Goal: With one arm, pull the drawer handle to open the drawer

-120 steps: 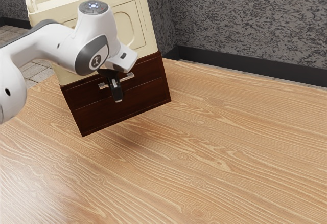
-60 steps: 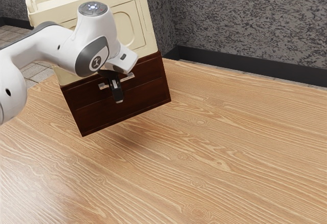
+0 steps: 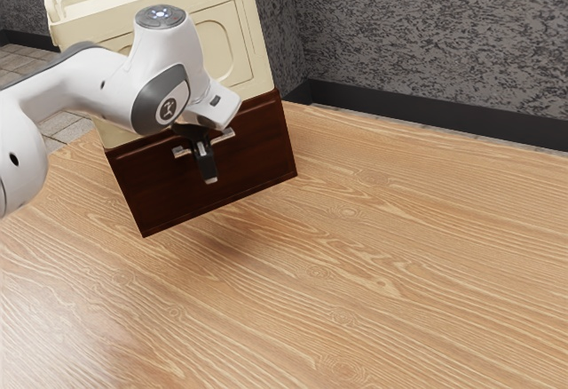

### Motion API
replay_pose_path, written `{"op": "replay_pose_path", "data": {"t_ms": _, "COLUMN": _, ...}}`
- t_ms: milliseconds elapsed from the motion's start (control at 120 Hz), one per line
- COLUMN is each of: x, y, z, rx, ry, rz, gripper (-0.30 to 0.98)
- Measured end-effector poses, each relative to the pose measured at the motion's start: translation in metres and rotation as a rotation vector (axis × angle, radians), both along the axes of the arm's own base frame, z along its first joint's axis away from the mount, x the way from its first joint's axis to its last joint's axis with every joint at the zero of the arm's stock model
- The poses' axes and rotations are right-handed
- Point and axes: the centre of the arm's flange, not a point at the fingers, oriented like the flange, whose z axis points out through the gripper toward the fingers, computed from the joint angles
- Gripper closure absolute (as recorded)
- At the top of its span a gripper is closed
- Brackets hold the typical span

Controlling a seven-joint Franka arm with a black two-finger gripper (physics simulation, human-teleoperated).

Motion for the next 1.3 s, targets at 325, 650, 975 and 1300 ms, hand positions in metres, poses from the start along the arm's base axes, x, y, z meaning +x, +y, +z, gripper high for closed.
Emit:
{"op": "replay_pose_path", "data": {"t_ms": 325, "x": -0.002, "y": -0.003, "z": 0.002, "rx": -0.029, "ry": -0.002, "rz": 0.007, "gripper": 0.05}}
{"op": "replay_pose_path", "data": {"t_ms": 650, "x": -0.006, "y": -0.009, "z": -0.002, "rx": -0.042, "ry": 0.016, "rz": 0.014, "gripper": 0.03}}
{"op": "replay_pose_path", "data": {"t_ms": 975, "x": -0.006, "y": -0.031, "z": 0.001, "rx": -0.047, "ry": 0.021, "rz": -0.003, "gripper": 0.05}}
{"op": "replay_pose_path", "data": {"t_ms": 1300, "x": -0.017, "y": -0.041, "z": 0.005, "rx": -0.052, "ry": 0.034, "rz": 0.004, "gripper": 0.07}}
